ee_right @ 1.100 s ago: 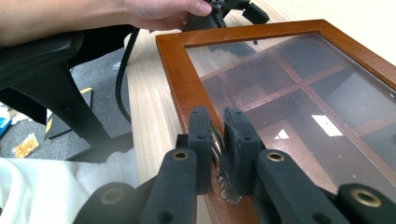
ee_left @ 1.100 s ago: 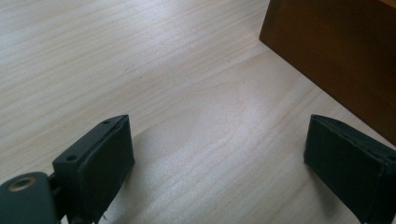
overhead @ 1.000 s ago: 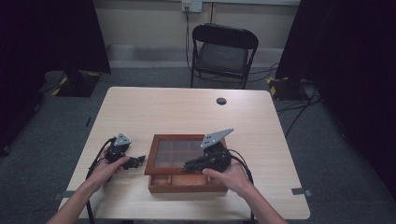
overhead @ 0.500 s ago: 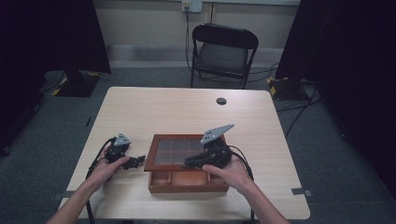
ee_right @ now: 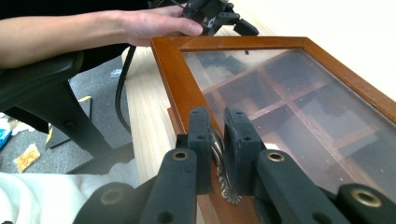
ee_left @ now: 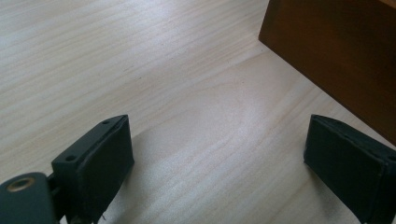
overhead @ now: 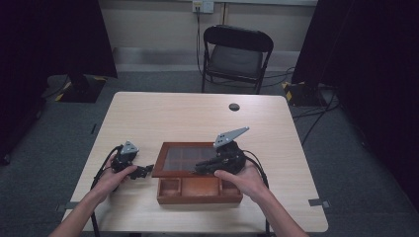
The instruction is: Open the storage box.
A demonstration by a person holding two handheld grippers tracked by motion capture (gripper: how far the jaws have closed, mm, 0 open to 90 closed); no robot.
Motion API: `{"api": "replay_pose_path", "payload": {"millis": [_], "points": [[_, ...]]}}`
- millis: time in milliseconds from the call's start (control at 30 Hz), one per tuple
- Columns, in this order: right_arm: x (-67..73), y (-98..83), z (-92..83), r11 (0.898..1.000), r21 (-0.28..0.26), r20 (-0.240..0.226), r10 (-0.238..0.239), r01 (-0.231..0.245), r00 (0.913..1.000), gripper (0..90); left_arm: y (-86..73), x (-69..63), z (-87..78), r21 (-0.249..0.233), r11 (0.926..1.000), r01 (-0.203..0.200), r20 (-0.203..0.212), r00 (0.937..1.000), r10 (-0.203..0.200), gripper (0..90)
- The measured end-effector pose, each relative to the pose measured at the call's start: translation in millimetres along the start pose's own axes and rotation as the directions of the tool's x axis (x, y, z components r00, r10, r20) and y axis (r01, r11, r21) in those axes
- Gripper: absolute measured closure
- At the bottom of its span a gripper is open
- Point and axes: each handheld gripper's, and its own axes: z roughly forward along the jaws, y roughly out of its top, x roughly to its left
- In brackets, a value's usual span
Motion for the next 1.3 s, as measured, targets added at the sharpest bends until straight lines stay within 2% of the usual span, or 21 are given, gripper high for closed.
{"api": "replay_pose_path", "payload": {"millis": [200, 500, 967, 1300], "points": [[1.1, 2.0, -0.6, 1.0, 0.008, 0.01, -0.008, 0.007, 0.9999, 81.7, 0.0, 0.0, 0.0, 0.0, 1.0, 0.0, 0.0, 1.0, 0.0, 7.4], [0.6, 11.4, -3.1, 1.0, -0.01, 0.012, -0.012, 0.012, 0.9999, 82.0, 0.1, 0.5, -0.1, 0.001, 1.0, -0.006, -0.001, 1.0, 0.006, 7.3], [-0.8, 19.0, -7.0, 1.0, -0.011, 0.024, -0.004, 0.004, 0.9997, 82.0, 0.1, 0.5, 0.0, 0.0, 1.0, -0.006, -0.001, 1.0, 0.006, 7.3], [-3.0, 25.8, -10.4, 1.0, -0.025, 0.035, 0.0, 0.0, 0.9994, 82.0, -0.1, -0.5, 0.6, -0.009, 0.9999, 0.008, 0.001, 1.0, -0.008, 7.3]]}}
